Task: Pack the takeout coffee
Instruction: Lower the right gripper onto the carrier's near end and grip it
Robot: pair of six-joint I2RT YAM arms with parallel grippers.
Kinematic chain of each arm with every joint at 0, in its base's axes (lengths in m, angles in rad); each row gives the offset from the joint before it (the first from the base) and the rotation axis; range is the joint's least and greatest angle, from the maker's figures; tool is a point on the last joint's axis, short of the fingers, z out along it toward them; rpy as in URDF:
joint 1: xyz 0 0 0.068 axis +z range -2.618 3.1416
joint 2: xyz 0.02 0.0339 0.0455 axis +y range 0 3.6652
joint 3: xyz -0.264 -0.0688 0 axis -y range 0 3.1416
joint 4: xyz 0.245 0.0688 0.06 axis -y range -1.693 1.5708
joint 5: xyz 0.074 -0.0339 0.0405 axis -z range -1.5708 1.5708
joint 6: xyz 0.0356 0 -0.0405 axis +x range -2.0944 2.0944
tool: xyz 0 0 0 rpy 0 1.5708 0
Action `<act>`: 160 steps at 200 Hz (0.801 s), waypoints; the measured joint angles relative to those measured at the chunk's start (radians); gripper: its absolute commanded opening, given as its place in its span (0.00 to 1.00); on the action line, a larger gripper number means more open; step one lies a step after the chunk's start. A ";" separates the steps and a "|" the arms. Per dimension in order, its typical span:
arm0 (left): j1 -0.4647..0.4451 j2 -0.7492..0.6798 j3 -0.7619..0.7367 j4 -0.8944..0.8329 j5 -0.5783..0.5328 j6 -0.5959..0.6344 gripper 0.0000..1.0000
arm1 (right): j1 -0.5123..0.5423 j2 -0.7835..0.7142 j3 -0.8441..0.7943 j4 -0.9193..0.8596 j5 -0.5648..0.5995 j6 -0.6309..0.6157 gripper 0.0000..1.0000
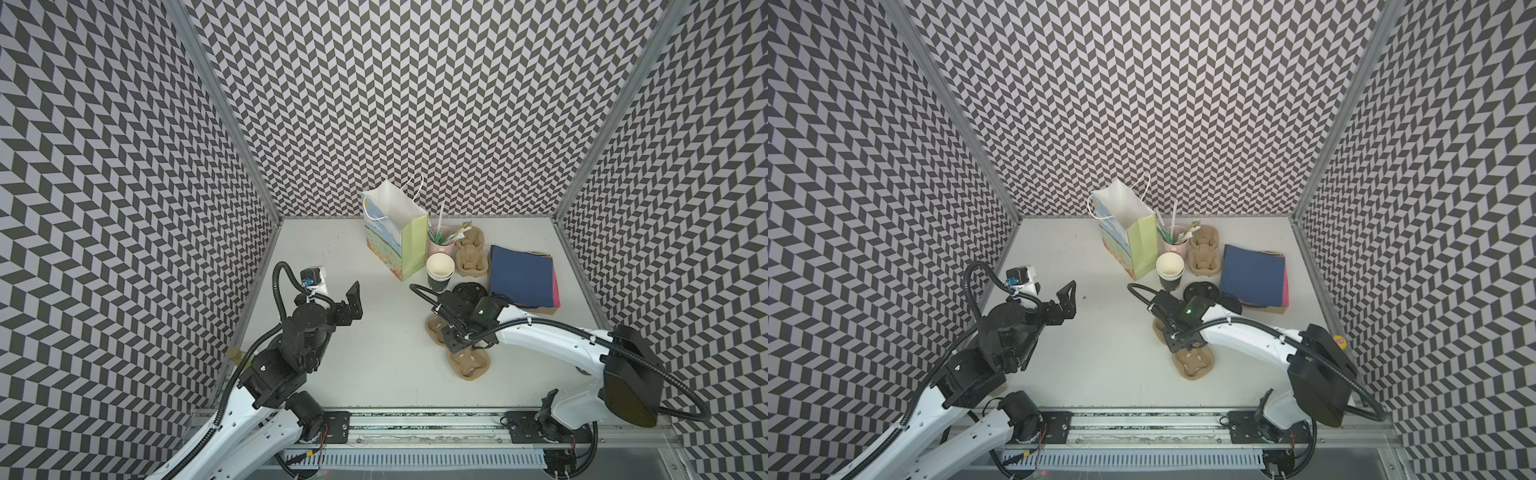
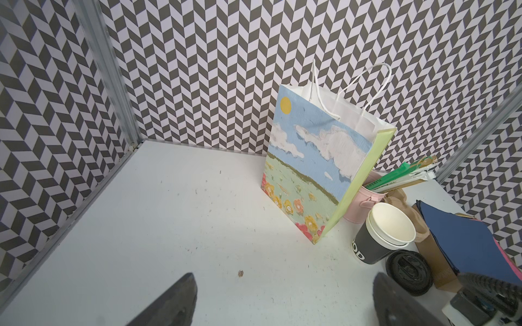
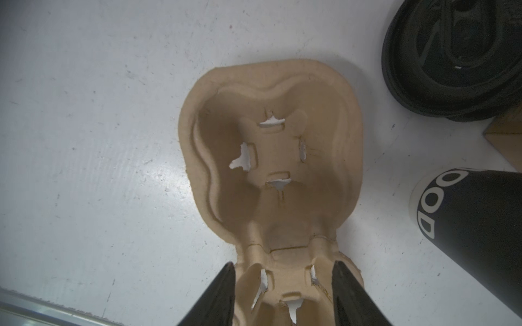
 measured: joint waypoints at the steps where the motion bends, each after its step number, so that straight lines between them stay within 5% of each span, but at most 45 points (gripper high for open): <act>1: 0.000 0.000 0.000 0.000 0.000 0.000 0.97 | 0.000 0.002 0.000 0.001 0.000 0.000 0.53; 160: 0.000 -0.004 -0.001 0.006 0.000 0.000 0.97 | -0.031 0.036 -0.049 0.064 0.003 -0.004 0.50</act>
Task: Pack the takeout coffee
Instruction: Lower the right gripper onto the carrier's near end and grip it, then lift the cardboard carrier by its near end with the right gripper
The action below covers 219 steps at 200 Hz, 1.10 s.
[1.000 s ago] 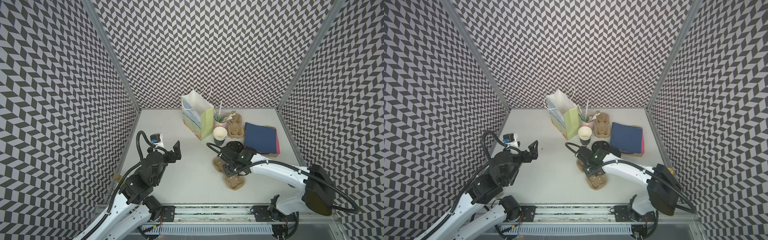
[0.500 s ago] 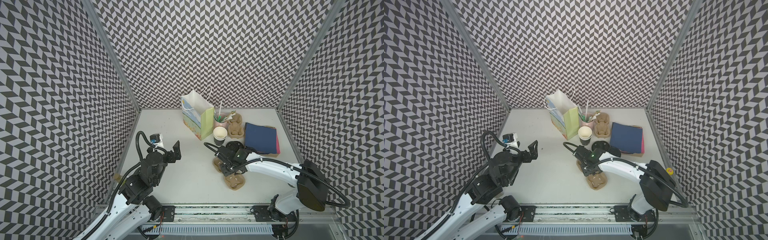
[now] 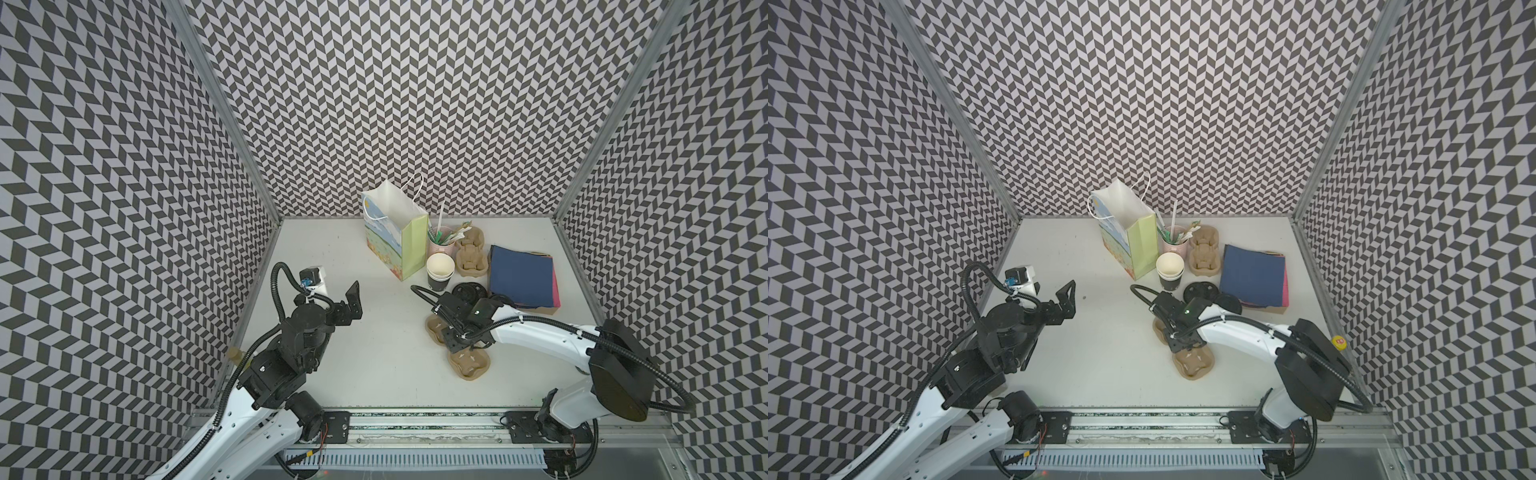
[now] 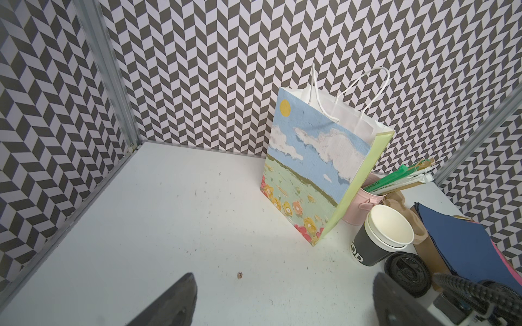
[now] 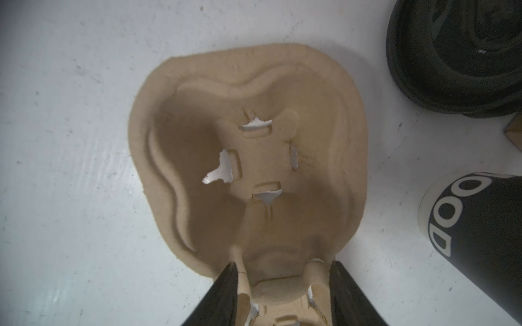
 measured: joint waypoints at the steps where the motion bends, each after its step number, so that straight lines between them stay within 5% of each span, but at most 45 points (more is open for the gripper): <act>1: 0.000 0.000 0.000 0.000 0.000 0.000 0.97 | 0.000 0.000 0.000 0.000 0.000 0.000 0.50; 219: 0.000 -0.002 -0.002 0.000 0.000 0.000 0.97 | 0.000 0.019 -0.027 0.024 -0.007 0.009 0.40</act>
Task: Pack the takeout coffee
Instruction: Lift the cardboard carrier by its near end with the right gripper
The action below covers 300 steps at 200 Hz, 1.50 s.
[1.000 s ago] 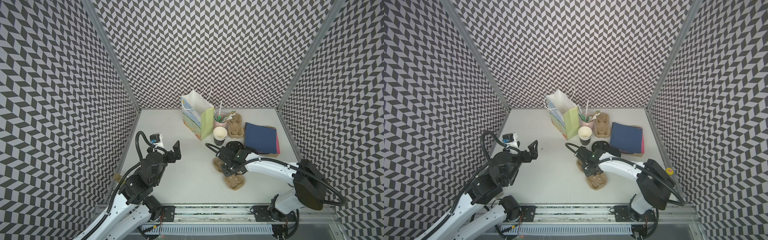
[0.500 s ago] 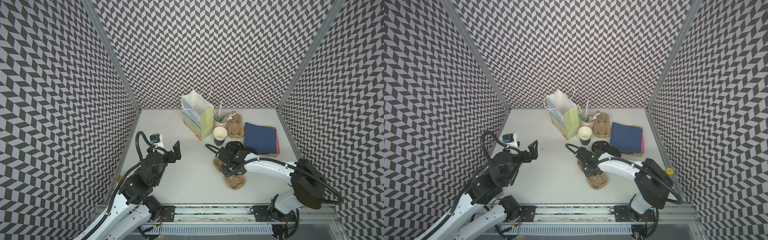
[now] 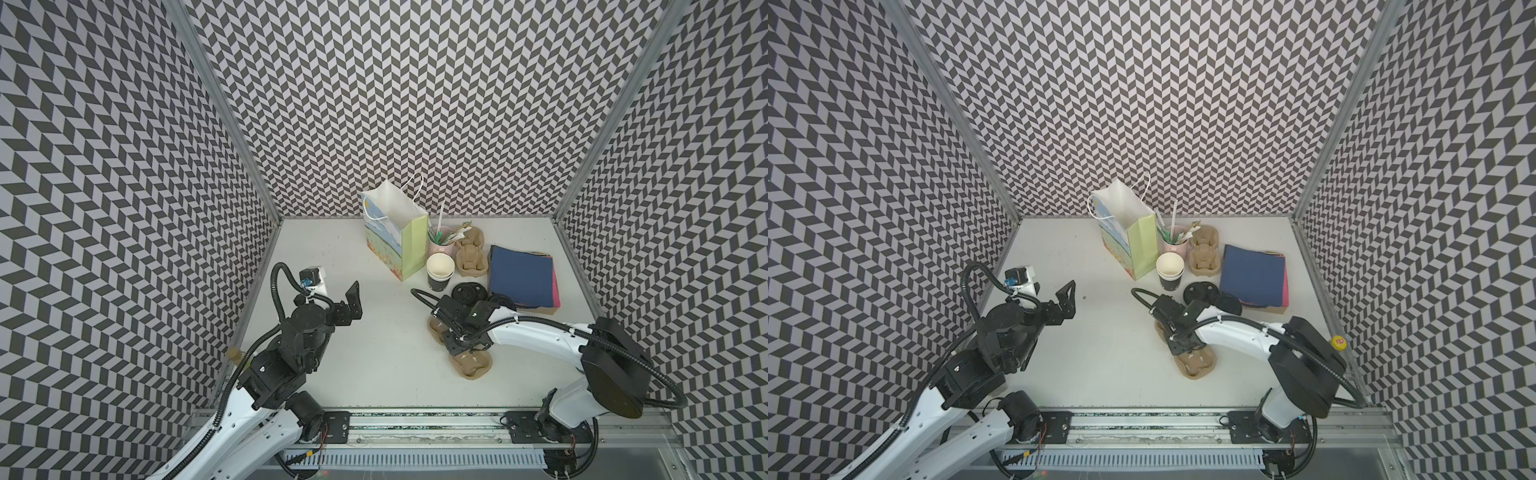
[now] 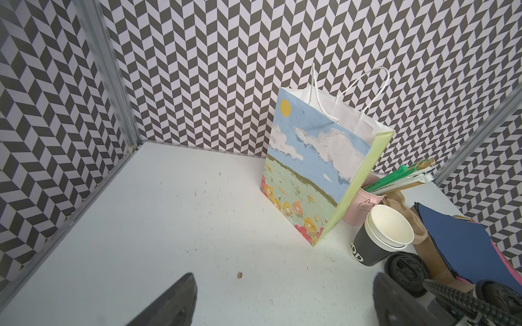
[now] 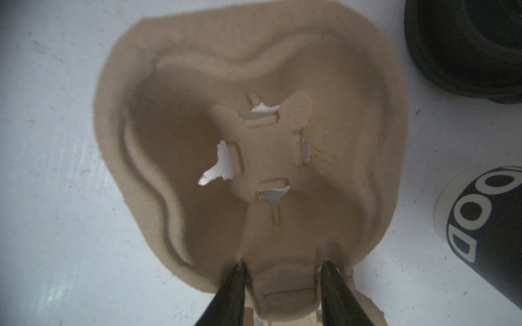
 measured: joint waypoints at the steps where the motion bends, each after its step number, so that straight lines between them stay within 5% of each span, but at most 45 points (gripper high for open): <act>1: 0.000 0.000 0.000 0.000 0.000 0.000 0.97 | 0.000 0.000 0.000 0.000 0.000 0.000 0.40; 64: 0.000 0.000 0.000 0.000 0.000 0.000 0.97 | 0.000 -0.023 0.000 -0.016 0.004 0.007 0.34; 123: 0.000 0.000 0.000 0.000 0.000 0.000 0.97 | 0.000 -0.042 0.000 -0.030 0.015 0.018 0.38; 167: 0.000 0.000 0.000 0.000 0.000 0.000 0.97 | 0.000 -0.047 0.001 -0.036 0.032 0.027 0.57; 192: 0.000 0.000 0.000 0.000 0.000 0.000 0.97 | 0.000 -0.105 0.024 -0.061 0.057 0.046 1.00; 238: 0.000 0.000 0.000 0.000 0.000 0.000 0.97 | -0.008 -0.245 0.100 -0.050 0.077 0.071 0.99; 300: 0.003 -0.009 0.000 0.001 -0.001 0.000 0.97 | -0.048 -0.187 0.107 -0.164 -0.031 0.119 0.99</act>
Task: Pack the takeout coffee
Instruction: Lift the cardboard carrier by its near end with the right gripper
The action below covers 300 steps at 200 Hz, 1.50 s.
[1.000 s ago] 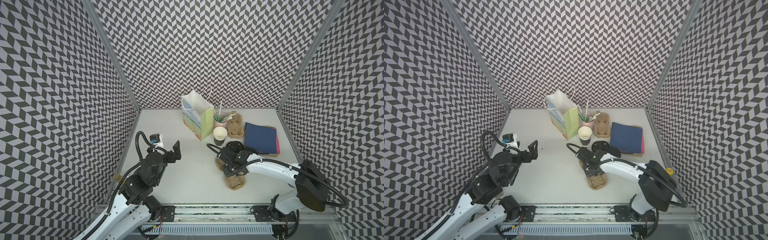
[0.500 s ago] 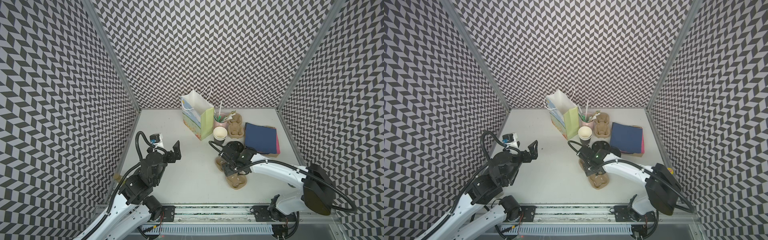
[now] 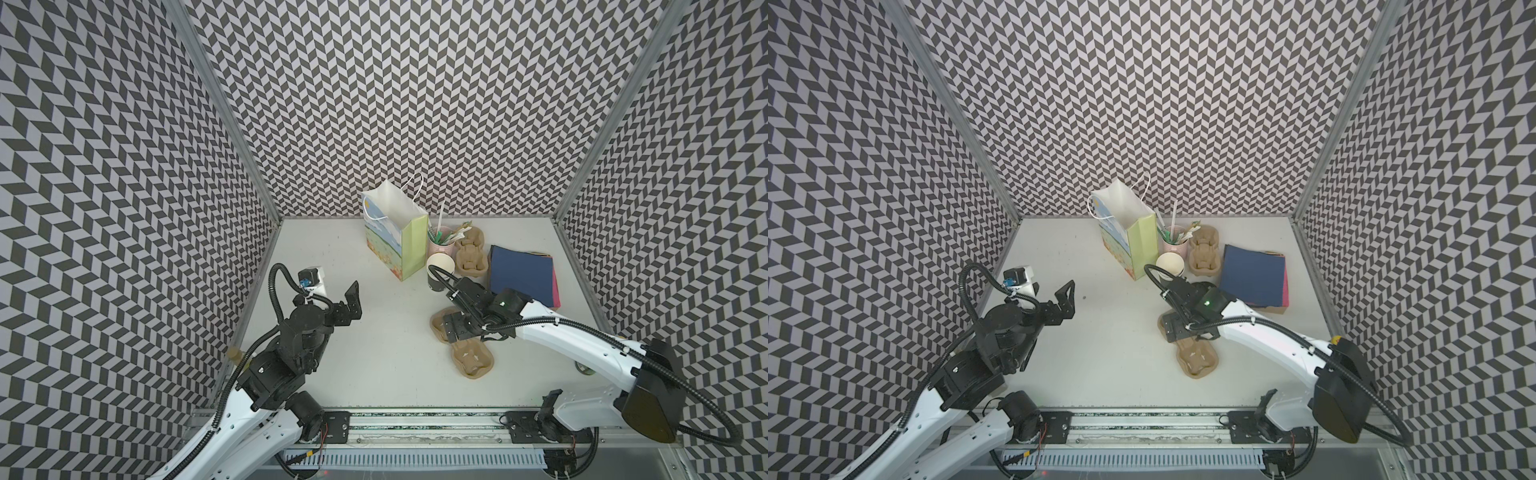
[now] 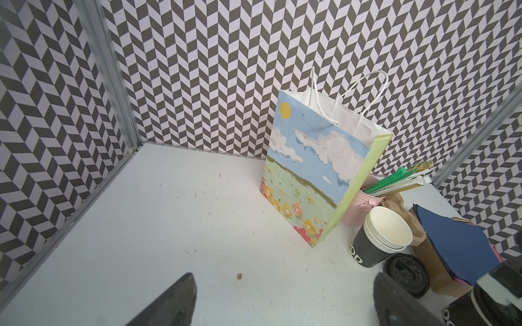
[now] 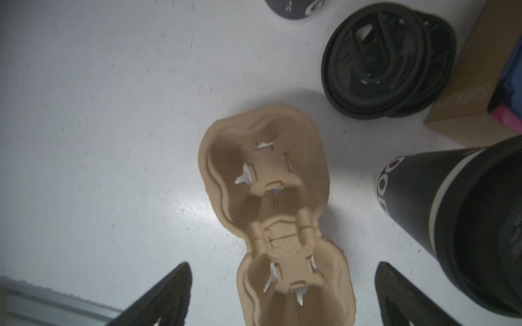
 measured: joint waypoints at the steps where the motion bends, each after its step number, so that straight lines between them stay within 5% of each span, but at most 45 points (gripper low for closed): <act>1: 0.000 0.000 0.000 0.000 0.000 0.000 0.97 | 0.000 0.000 -0.001 0.000 -0.002 0.000 0.99; 35: 0.002 -0.005 -0.005 0.001 -0.005 0.000 0.97 | -0.006 -0.053 -0.067 0.001 -0.068 -0.007 0.98; 50: 0.002 -0.010 -0.007 0.003 -0.007 0.000 0.97 | -0.007 -0.032 -0.066 -0.005 -0.083 -0.019 0.87; 106: 0.002 -0.014 -0.011 0.007 -0.014 0.000 0.97 | -0.006 0.084 -0.062 -0.005 -0.085 -0.049 0.70; 131: 0.002 -0.015 -0.011 0.007 -0.014 0.000 0.98 | -0.006 0.093 -0.050 -0.005 -0.068 -0.054 0.53; 300: 0.004 -0.024 -0.016 0.014 -0.014 0.000 0.98 | 0.018 0.232 0.006 -0.002 -0.004 -0.061 0.52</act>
